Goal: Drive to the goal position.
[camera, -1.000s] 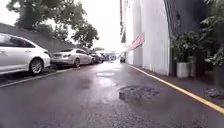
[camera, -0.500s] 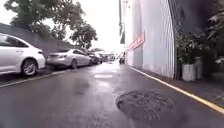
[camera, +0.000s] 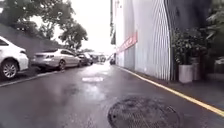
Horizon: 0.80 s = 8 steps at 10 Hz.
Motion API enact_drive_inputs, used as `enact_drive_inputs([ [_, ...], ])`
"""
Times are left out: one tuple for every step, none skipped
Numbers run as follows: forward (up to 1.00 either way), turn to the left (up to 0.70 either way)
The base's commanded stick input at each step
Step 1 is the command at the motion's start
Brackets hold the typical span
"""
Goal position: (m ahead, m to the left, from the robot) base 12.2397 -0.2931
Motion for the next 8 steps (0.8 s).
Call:
enact_drive_inputs([
  [0.64, 0.02],
  [0.64, 0.02],
  [0.63, 0.02],
  [0.63, 0.02],
  [0.63, 0.02],
  [0.63, 0.02],
  [0.63, 0.02],
  [0.63, 0.02],
])
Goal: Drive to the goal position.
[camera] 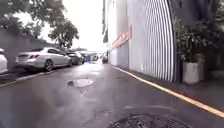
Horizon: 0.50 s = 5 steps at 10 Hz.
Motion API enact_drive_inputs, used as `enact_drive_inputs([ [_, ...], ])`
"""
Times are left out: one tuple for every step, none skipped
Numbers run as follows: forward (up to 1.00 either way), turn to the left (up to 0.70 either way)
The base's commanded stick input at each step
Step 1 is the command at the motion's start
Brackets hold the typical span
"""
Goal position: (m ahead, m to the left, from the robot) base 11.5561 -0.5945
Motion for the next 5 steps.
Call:
enact_drive_inputs([
  [0.64, 0.02],
  [0.64, 0.02],
  [0.64, 0.04],
  [0.64, 0.16],
  [0.64, 0.16],
])
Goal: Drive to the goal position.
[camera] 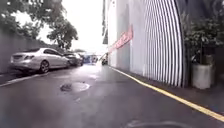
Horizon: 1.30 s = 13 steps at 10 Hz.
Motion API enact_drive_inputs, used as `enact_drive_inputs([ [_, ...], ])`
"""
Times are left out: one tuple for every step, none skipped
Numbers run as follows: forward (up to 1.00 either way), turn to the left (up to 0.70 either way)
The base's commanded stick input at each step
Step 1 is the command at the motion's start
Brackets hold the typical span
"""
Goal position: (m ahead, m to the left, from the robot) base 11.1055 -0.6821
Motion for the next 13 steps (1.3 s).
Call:
enact_drive_inputs([
  [0.64, 0.16],
  [0.64, 0.16],
  [0.64, 0.16],
  [0.64, 0.02],
  [0.64, 0.02],
  [0.64, 0.02],
  [0.64, 0.02],
  [0.64, 0.02],
  [0.64, 0.02],
  [0.64, 0.02],
  [0.64, 0.02],
  [0.64, 0.02],
  [0.64, 0.02],
])
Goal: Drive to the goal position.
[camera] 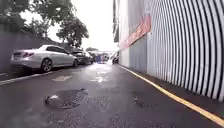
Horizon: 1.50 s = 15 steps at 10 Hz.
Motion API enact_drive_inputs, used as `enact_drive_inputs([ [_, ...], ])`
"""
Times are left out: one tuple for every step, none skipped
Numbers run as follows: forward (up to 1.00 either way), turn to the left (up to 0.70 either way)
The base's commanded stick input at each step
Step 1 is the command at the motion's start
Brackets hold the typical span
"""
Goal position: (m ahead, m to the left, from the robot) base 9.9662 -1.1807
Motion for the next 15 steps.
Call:
enact_drive_inputs([
  [0.64, 0.02],
  [0.64, 0.02],
  [0.64, 0.02],
  [0.64, 0.02],
  [0.64, 0.02],
  [0.64, 0.02],
  [0.64, 0.02],
  [0.64, 0.02],
  [0.64, 0.02],
  [0.65, 0.02],
  [0.65, 0.02],
  [0.65, -0.1],
  [0.65, -0.15],
  [0.65, -0.14],
  [0.65, -0.05],
])
